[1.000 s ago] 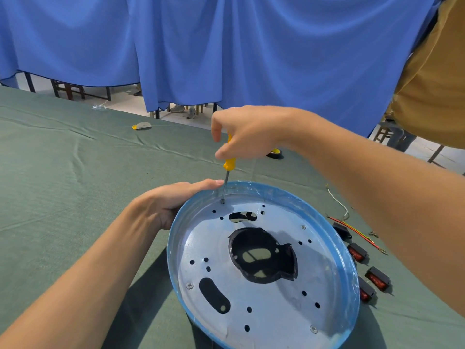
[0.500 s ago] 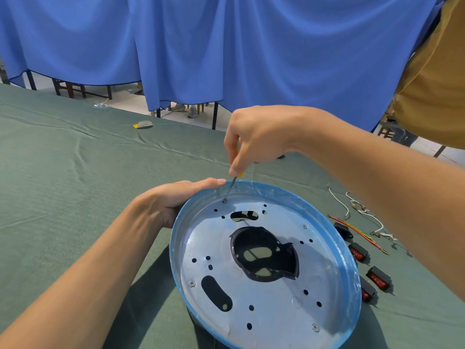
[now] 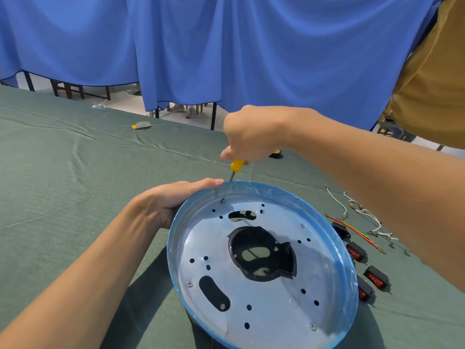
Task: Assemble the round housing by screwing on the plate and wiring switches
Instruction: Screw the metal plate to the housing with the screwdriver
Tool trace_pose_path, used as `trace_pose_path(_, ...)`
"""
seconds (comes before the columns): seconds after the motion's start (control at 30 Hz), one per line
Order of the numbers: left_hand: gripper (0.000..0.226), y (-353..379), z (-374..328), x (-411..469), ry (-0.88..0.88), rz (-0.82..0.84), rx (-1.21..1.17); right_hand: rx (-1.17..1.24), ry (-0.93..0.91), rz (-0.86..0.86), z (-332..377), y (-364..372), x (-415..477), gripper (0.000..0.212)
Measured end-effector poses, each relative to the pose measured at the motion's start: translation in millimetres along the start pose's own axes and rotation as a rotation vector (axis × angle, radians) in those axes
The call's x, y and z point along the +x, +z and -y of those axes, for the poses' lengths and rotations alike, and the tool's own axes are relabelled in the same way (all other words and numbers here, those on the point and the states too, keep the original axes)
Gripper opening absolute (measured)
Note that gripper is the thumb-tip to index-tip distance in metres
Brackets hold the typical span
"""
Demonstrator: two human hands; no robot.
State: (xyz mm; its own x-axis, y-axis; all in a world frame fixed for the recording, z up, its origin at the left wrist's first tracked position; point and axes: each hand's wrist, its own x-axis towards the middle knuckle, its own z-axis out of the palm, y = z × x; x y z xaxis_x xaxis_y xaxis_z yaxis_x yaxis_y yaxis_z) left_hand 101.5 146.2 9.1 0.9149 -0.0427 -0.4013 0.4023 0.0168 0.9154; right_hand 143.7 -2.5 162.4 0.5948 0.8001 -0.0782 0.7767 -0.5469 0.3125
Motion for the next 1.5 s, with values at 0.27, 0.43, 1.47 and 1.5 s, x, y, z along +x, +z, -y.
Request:
trace_pose_path(0.27,0.069,-0.8,0.3,-0.3,-0.008,0.004,-0.019,0.258,-0.108,-0.004,0.4,-1.0,-6.1,0.018)
trace_pose_path(0.43,0.071,-0.2,0.4,-0.5,-0.004,-0.003,-0.008,0.081,0.014,-0.036,1.2,0.0,-9.0,0.047)
trace_pose_path(1.47,0.059,3.6,-6.1,-8.2,-0.026,-0.028,0.055,0.208,-0.041,-0.008,0.3,-9.2,-9.1,0.006)
trace_pose_path(1.5,0.055,4.0,-7.6,-9.5,-0.026,-0.028,0.069,0.204,-0.053,0.008,0.9,-9.1,-8.6,0.006)
